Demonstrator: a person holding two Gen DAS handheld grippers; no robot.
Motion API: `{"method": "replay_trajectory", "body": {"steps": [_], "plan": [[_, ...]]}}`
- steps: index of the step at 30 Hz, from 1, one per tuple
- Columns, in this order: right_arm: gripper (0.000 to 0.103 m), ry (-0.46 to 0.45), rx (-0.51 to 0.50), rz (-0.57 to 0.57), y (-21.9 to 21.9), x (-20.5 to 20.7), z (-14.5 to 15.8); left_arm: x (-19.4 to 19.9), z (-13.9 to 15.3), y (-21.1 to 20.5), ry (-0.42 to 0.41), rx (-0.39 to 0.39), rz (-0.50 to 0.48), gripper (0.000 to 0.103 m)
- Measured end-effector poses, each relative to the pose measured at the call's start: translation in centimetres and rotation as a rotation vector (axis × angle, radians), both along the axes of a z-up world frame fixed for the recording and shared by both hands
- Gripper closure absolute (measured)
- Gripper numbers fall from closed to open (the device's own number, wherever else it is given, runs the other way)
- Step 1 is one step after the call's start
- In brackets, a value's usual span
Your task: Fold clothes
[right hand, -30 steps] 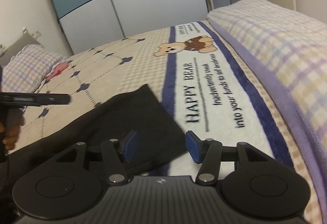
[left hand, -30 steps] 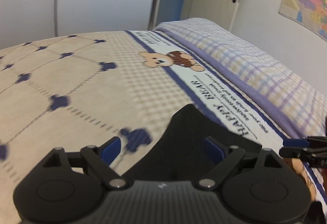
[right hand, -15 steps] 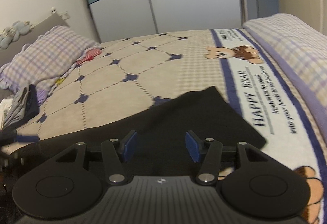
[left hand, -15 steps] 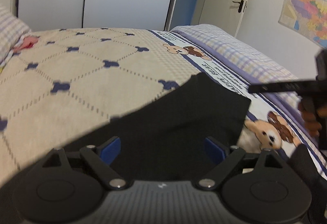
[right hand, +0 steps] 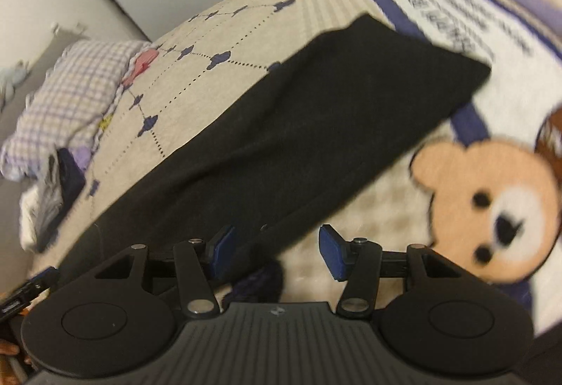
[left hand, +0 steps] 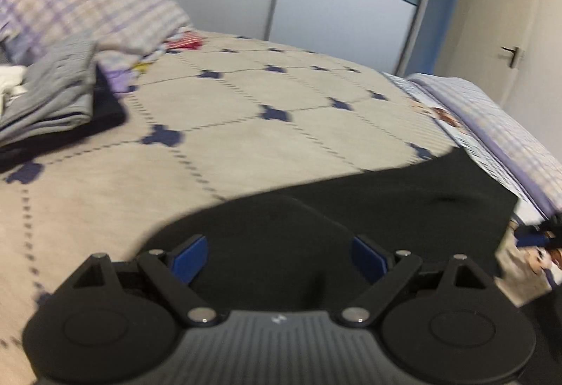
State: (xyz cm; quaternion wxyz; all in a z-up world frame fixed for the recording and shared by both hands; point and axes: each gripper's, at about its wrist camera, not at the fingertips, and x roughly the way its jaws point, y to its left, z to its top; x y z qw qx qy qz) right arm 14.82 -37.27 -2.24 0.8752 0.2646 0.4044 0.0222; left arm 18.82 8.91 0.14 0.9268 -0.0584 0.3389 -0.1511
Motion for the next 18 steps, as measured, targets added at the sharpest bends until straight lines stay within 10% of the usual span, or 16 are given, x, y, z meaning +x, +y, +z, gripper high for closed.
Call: {"method": "replay_trajectory", "body": {"steps": [7,18], "plan": [[0.048,-0.007,0.102,-0.033,2.1,0.2,-3.1,8.3,-1.3,2.4,0.109,-0.101,-0.118,0.014],[0.052,-0.109,0.263,0.024,4.0,-0.1,-4.8,17.2,-4.7,-4.7,0.288,-0.155,-0.356,0.020]]}}
